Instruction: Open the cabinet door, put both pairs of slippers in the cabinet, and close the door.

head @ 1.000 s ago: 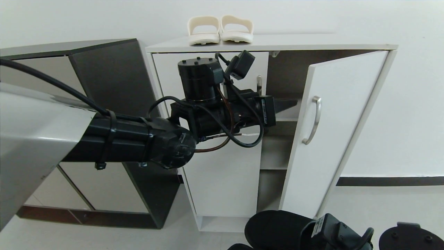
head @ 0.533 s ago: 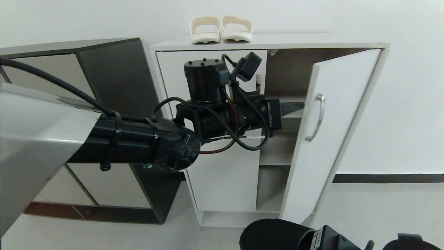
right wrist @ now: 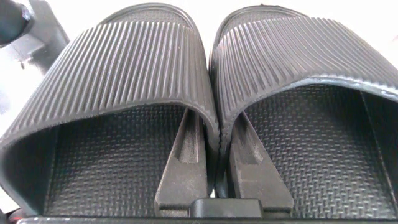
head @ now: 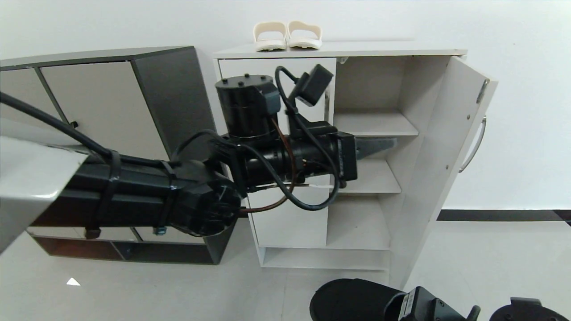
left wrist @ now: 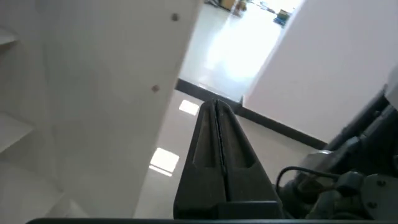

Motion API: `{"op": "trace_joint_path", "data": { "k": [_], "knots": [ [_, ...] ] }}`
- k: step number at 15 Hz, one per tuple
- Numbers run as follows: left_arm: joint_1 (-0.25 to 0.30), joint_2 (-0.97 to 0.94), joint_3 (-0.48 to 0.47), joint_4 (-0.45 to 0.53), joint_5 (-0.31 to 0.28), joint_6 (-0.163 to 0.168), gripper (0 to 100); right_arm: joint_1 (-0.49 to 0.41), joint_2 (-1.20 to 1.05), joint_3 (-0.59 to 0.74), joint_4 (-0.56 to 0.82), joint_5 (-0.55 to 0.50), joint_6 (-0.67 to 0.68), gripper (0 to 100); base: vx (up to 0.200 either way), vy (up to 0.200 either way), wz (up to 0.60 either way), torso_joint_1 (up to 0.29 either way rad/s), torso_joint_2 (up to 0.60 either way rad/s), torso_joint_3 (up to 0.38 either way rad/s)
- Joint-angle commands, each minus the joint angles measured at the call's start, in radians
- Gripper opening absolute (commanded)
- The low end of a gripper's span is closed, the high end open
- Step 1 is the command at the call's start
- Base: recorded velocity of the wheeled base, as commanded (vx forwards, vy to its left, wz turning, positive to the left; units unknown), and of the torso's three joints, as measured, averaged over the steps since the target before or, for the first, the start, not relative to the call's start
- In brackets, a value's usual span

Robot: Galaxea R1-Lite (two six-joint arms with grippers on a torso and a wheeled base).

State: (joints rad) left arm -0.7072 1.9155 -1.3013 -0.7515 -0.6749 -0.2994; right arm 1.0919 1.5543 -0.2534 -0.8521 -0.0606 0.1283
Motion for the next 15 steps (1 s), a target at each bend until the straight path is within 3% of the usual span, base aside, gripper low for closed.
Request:
{"op": "trace_joint_path", "data": {
  "k": [1, 3, 4, 5, 7, 8, 9, 10, 11, 13, 15],
  "knots": [
    [0.068, -0.101, 0.071, 0.001, 0.046, 0.002, 0, -0.038, 0.015, -0.017, -0.001, -0.001, 0.001, 0, 0.0, 0.0, 0.0, 0.0, 0.0, 0.0],
    [0.137, -0.228, 0.169, 0.015, 0.193, 0.002, 0, -0.118, 0.056, -0.083, 0.002, -0.061, 0.017, 0, 0.0, 0.0, 0.0, 0.0, 0.0, 0.0],
    [0.183, -0.325, 0.249, 0.034, 0.302, 0.019, 0, -0.161, 0.11, -0.155, 0.002, -0.151, 0.059, 0, 0.0, 0.0, 0.0, 0.0, 0.0, 0.0],
    [0.209, -0.392, 0.3, 0.054, 0.37, 0.043, 0, -0.179, 0.142, -0.196, 0.002, -0.208, 0.094, 0, 0.0, 0.0, 0.0, 0.0, 0.0, 0.0],
    [0.293, -0.679, 0.476, 0.239, 0.676, 0.161, 0, -0.247, 0.231, -0.308, 0.007, -0.338, 0.125, 0, 0.0, 0.0, 0.0, 0.0, 0.0, 0.0],
    [0.307, -0.842, 0.545, 0.377, 0.839, 0.194, 0, -0.268, 0.259, -0.339, 0.007, -0.386, 0.123, 0, 0.0, 0.0, 0.0, 0.0, 0.0, 0.0],
    [0.307, -1.009, 0.593, 0.498, 0.931, 0.2, 0, -0.277, 0.274, -0.351, 0.007, -0.416, 0.123, 0, 0.0, 0.0, 0.0, 0.0, 0.0, 0.0],
    [0.336, -1.185, 0.614, 0.61, 0.949, 0.2, 0, -0.279, 0.279, -0.353, 0.007, -0.427, 0.123, 0, 0.0, 0.0, 0.0, 0.0, 0.0, 0.0],
    [0.463, -1.346, 0.626, 0.759, 0.948, 0.2, 0, -0.28, 0.282, -0.351, 0.007, -0.429, 0.122, 0, 0.0, 0.0, 0.0, 0.0, 0.0, 0.0],
    [0.624, -1.616, 0.705, 0.994, 0.945, 0.203, 0, -0.285, 0.282, -0.345, 0.007, -0.43, 0.12, 0, 0.0, 0.0, 0.0, 0.0, 0.0, 0.0],
    [0.673, -1.802, 0.886, 1.023, 0.937, 0.264, 0, -0.285, 0.282, -0.346, 0.007, -0.43, 0.12, 0, 0.0, 0.0, 0.0, 0.0, 0.0, 0.0]
  ]
}}
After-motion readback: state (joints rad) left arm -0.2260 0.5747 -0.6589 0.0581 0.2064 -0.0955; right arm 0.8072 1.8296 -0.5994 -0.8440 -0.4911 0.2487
